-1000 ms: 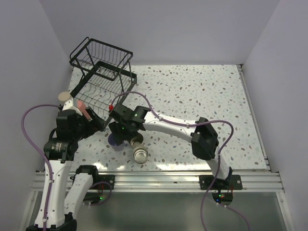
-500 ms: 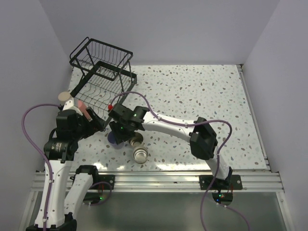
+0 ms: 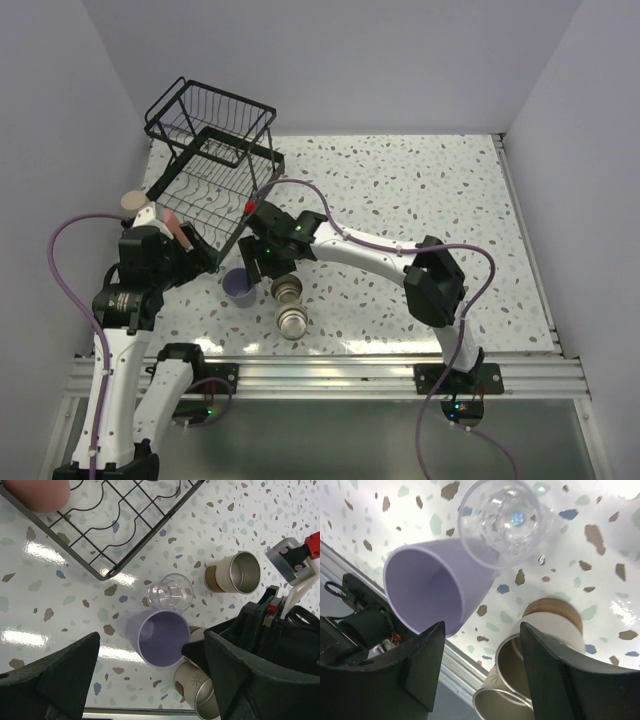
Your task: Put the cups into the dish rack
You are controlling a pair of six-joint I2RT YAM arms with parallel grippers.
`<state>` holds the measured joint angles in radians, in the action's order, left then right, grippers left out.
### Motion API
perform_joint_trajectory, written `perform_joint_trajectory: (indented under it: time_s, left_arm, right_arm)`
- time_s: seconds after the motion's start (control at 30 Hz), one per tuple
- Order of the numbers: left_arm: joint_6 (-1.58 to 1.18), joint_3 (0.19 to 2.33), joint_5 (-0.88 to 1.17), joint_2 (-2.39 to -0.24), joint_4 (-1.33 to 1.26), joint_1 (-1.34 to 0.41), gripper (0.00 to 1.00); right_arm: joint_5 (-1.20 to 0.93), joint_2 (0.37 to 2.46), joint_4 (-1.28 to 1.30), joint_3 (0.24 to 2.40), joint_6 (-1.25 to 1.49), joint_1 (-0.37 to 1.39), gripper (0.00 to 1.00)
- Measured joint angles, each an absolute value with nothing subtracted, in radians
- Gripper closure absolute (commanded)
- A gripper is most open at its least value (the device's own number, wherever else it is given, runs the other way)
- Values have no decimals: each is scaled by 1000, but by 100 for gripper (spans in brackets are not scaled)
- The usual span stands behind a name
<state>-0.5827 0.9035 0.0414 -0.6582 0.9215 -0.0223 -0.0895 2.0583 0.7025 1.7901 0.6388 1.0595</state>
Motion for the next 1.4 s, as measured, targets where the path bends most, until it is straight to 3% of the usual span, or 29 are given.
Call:
perform_joint_trajectory:
  time_s: [0.23, 0.5, 0.9, 1.1, 1.4]
  left_arm:
    - [-582, 904, 41, -680, 921, -22, 12]
    - [-579, 904, 41, -688, 921, -22, 12]
    - [-579, 903, 46, -687, 921, -22, 12]
    - [-580, 903, 49, -684, 921, -22, 12]
    - [-579, 913, 43, -663, 935, -22, 11]
  right_arm:
    - [-97, 2044, 650, 1767, 657, 1036, 35]
    - [-97, 2063, 650, 1805, 662, 1041, 44]
    - [-96, 2113, 674, 1806, 646, 1058, 76]
    - [-89, 2119, 693, 1813, 639, 1066, 99]
    - [-50, 2061, 733, 1770, 608, 1065, 100]
